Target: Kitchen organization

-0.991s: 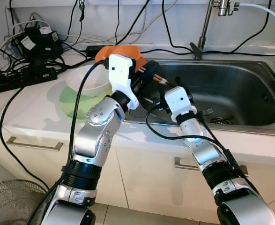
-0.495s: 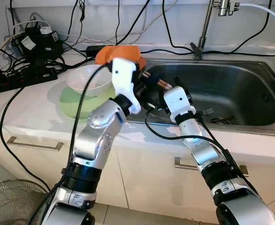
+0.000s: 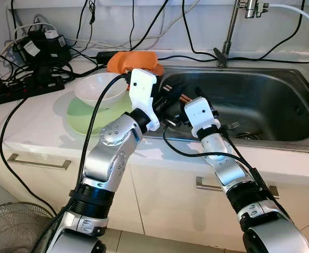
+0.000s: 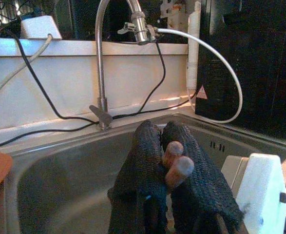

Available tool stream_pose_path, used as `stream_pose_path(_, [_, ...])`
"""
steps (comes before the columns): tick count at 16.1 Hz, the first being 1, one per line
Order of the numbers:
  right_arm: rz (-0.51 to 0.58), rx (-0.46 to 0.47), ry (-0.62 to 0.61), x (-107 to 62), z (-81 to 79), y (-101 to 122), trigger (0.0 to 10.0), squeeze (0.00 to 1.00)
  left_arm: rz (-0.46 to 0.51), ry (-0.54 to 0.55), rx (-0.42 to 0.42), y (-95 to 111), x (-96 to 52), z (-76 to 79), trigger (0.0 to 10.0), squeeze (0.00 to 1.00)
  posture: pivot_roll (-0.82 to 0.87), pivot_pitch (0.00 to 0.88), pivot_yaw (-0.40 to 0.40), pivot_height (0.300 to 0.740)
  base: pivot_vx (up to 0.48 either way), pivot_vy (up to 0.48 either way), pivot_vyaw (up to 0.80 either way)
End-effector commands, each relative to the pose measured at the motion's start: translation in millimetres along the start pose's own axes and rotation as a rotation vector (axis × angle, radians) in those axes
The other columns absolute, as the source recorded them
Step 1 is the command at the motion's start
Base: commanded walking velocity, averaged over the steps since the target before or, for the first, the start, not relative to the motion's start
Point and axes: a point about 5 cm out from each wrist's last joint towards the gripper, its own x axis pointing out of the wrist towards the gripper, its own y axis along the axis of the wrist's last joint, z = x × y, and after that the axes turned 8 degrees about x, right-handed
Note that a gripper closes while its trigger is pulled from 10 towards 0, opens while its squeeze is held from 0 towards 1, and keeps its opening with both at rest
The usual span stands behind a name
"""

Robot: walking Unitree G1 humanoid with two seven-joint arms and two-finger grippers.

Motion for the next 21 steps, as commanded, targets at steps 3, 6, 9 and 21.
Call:
stream_pose_path(3, [0.034,0.01,-0.007,0.9,0.7,6.0,0.0,0.0,-0.009,0.007,0.029,0.4,-1.5,-1.5,10.0,0.0,0.07,0.006,0.098,0.74,0.0,0.0,0.0])
stream_pose_path(6, [0.035,0.013,0.0,0.9,0.1,6.0,0.0,0.0,-0.012,0.014,0.036,-0.2,-1.5,-2.1,10.0,0.0,0.07,0.005,0.096,0.74,0.0,0.0,0.0])
stream_pose_path(9, [0.035,0.013,0.001,1.2,0.0,6.1,0.0,0.0,-0.009,0.017,0.045,-0.2,-1.0,-2.1,10.0,0.0,0.07,0.0,0.096,0.74,0.0,0.0,0.0])
stream_pose_path(21, [0.021,0.028,-0.014,0.5,1.9,3.6,0.0,0.0,-0.024,0.066,0.042,-2.3,-1.7,-9.5,10.0,1.0,0.08,0.007,0.094,0.74,0.0,0.0,0.0])
